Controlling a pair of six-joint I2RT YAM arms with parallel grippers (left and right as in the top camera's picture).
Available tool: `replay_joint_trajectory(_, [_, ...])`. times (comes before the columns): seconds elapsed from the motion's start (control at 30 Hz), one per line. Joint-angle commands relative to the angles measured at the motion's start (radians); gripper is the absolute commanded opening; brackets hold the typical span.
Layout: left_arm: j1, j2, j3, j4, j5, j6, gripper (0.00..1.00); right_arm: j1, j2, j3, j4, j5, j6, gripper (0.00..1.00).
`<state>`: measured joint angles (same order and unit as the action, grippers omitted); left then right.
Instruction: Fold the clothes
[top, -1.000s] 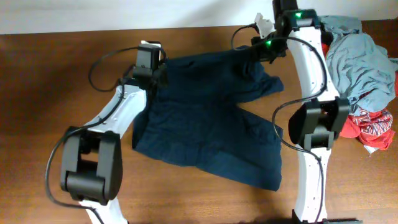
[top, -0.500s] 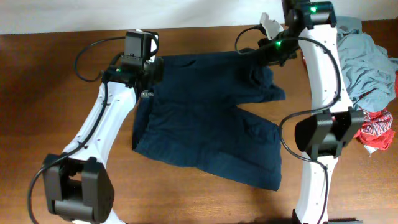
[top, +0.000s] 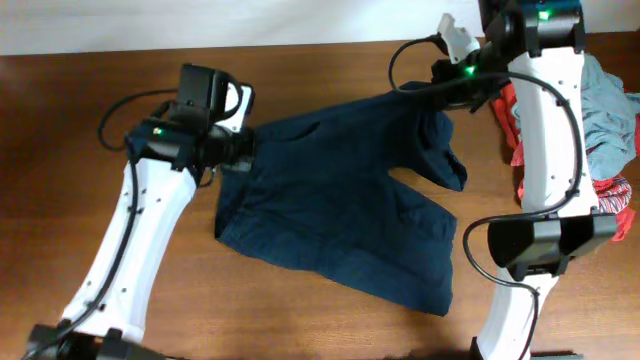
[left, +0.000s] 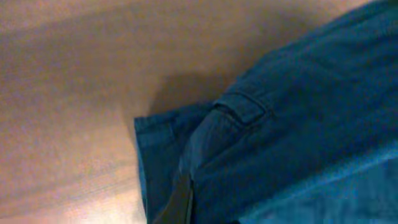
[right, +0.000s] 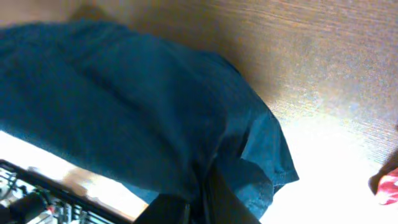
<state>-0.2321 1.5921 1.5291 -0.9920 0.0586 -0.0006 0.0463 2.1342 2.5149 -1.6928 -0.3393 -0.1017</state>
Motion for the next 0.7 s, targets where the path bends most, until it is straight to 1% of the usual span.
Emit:
replay_joint_trajectory(0.0, [0.014, -0.038, 0.015, -0.043, 0.009, -0.011, 0.01, -0.013, -0.062, -0.016, -0.006, 0.010, 0.040, 0.04])
replay_joint_trajectory(0.1, [0.014, -0.038, 0.014, -0.079, 0.009, -0.010, 0.01, -0.006, -0.085, -0.079, -0.006, 0.020, 0.040, 0.04])
replay_joint_trajectory(0.2, [0.014, -0.038, 0.014, -0.092, 0.007, -0.010, 0.00, 0.008, -0.101, -0.164, -0.006, 0.079, 0.040, 0.04])
replay_joint_trajectory(0.4, [0.014, -0.038, 0.014, -0.111, 0.006, -0.015, 0.01, 0.045, -0.177, -0.266, -0.006, 0.248, 0.138, 0.04])
replay_joint_trajectory(0.53, [0.014, -0.038, 0.014, -0.151, 0.006, -0.037, 0.01, 0.077, -0.268, -0.369, -0.006, 0.248, 0.143, 0.04])
replay_joint_trajectory(0.67, [0.014, -0.038, 0.013, -0.193, 0.006, -0.037, 0.00, 0.079, -0.344, -0.534, 0.008, 0.246, 0.145, 0.04])
